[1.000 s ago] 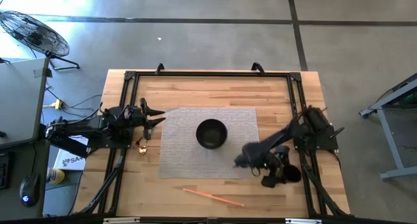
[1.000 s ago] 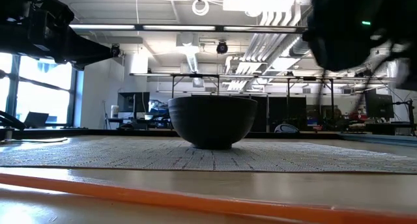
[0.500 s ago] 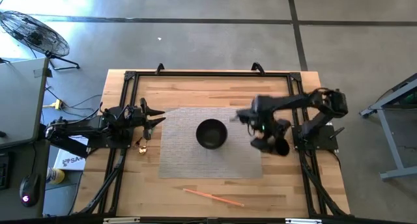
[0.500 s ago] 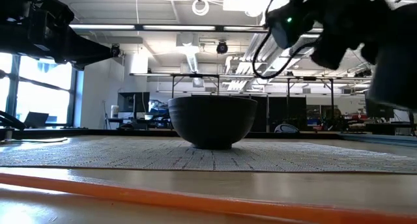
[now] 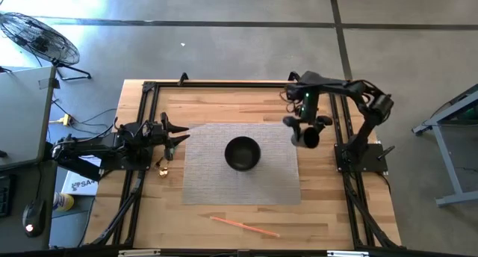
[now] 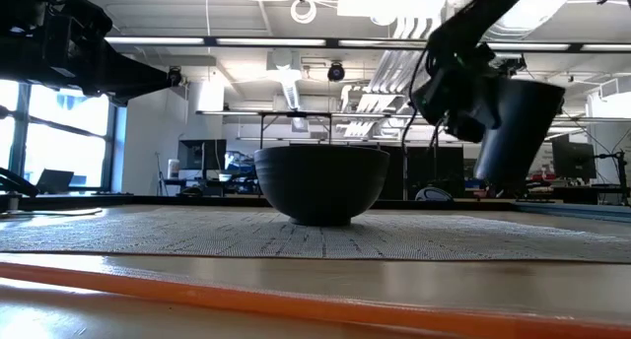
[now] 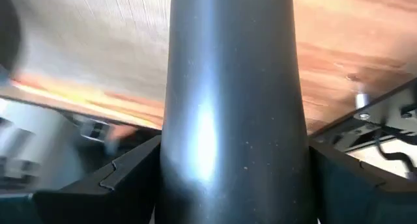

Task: Pick & Place Utensil
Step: Put the black cup on the gray mat to the top right of the black bowl

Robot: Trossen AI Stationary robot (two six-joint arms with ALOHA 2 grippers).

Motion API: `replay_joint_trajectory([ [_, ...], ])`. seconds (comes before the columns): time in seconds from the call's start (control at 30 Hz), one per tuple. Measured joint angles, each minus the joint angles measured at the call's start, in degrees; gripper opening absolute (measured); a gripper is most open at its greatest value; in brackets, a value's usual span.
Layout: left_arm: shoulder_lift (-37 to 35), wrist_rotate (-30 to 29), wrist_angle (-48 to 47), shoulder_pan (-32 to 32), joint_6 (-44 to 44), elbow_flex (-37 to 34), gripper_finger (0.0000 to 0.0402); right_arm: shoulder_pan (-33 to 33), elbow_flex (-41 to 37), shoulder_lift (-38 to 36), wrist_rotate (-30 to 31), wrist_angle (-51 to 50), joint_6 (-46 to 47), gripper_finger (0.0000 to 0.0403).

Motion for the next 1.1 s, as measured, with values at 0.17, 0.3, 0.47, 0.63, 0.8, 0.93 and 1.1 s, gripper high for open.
replay_joint_trajectory([
  [0.17,0.0,0.0,0.0,0.0,0.0,0.0,0.012,-4.2,0.0,2.5,-8.6,4.3,5.8,0.0308],
  [0.3,0.0,0.0,0.0,0.0,0.0,0.0,0.012,-6.3,0.0,4.7,-13.4,11.2,9.5,0.0308],
  [0.47,0.0,0.0,0.0,0.0,0.0,0.0,0.012,-7.9,0.0,7.9,-17.2,18.6,16.8,0.0308],
  [0.63,0.0,0.0,0.0,0.0,0.0,0.0,0.012,-8.4,0.0,9.7,-18.1,19.8,22.3,0.0309],
  [0.8,0.0,0.0,0.0,0.0,0.0,0.0,0.012,-8.8,0.0,9.8,-17.7,20.0,22.9,0.032],
  [0.93,0.0,0.0,0.0,0.0,0.0,0.0,0.012,-8.8,0.0,9.8,-17.0,20.4,23.3,0.0329],
  [1.1,0.0,0.0,0.0,0.0,0.0,0.0,0.012,-8.8,0.0,9.8,-15.7,22.2,23.1,0.0338],
])
